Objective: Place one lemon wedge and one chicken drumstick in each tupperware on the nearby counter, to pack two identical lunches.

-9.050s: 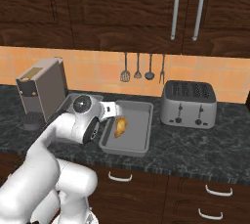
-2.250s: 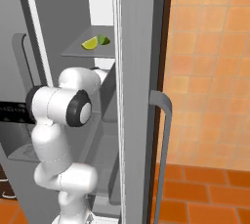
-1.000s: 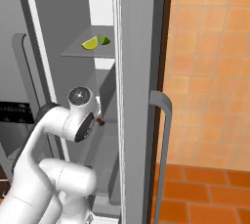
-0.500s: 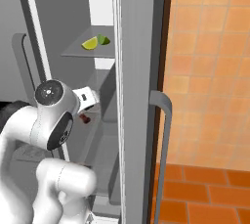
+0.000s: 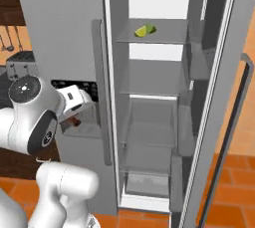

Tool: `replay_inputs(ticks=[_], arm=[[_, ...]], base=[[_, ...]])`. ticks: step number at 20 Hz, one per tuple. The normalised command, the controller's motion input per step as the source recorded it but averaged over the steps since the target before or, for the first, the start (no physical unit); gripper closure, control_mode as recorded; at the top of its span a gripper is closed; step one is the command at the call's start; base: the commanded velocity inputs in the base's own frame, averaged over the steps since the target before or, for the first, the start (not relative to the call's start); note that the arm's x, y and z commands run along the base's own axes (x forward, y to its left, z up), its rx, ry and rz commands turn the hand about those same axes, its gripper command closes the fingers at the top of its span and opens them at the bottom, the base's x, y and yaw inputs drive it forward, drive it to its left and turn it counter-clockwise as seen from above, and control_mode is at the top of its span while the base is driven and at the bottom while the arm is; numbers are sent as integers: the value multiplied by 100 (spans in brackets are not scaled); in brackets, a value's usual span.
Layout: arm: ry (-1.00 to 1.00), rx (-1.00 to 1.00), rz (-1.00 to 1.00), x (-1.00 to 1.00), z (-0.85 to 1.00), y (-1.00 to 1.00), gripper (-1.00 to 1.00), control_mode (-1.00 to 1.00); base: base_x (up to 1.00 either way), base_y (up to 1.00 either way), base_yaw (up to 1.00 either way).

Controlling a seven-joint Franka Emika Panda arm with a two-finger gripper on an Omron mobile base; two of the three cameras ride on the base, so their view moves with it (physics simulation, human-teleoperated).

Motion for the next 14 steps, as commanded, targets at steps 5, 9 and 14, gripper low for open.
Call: replay_inputs(ticks=[5, 9, 14], arm=[[0, 0, 0, 0, 0, 0, 100, 100], [0, 0, 0, 0, 0, 0, 100, 100], [0, 0, 0, 0, 0, 0, 100, 100]], base=[[-8, 100, -2], [4, 100, -6], [22, 100, -8]])
